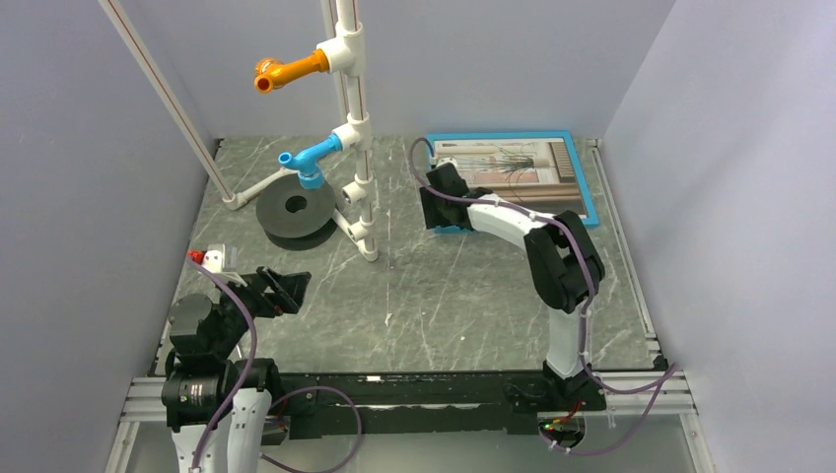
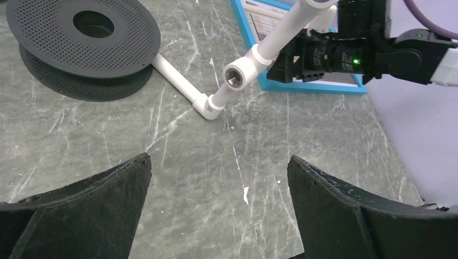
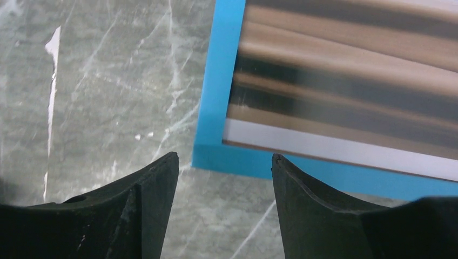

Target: Take the photo out of the frame

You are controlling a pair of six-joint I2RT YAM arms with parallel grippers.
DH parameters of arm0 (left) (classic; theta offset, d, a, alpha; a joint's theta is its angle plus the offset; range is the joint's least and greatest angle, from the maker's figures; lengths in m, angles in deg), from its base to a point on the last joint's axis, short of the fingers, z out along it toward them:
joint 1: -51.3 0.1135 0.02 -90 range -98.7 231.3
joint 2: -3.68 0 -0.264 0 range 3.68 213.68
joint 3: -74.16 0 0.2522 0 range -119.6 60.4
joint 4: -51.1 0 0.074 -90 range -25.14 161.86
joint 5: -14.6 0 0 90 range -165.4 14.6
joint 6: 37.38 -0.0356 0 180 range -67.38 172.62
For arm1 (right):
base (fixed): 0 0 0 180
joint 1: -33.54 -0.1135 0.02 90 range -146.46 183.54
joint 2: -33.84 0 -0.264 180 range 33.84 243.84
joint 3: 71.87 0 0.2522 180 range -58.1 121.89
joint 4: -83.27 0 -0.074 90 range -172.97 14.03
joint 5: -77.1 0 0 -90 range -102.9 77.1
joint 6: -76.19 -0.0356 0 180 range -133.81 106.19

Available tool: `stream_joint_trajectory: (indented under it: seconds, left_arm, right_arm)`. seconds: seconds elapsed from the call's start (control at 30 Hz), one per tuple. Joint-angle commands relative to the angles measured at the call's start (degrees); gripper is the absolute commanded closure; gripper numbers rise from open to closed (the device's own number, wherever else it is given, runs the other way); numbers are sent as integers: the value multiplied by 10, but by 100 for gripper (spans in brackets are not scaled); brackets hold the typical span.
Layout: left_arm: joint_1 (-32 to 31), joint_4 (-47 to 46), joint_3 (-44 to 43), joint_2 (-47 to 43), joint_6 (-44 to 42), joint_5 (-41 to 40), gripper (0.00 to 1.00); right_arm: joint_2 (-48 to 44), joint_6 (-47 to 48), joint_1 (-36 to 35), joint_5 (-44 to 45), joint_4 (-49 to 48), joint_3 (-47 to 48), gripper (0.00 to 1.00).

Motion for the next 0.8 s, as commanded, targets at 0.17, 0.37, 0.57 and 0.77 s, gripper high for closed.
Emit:
stream_joint_trajectory:
  seconds: [0.17, 0.37, 0.57, 0.77]
  left_arm:
    - [3, -22, 4, -8, -8, 20, 1]
    - [3, -23, 4, -8, -9, 23, 1]
    - [3, -24, 4, -9, -10, 26, 1]
    - [3, -24, 5, -5, -10, 25, 1]
  right_arm:
    - [78, -40, -30, 106, 34, 98, 41]
    - [110, -52, -40, 127, 46, 123, 57]
    - [126, -58, -49, 161, 41, 120, 64]
    - [139, -42, -66, 208, 20, 105, 71]
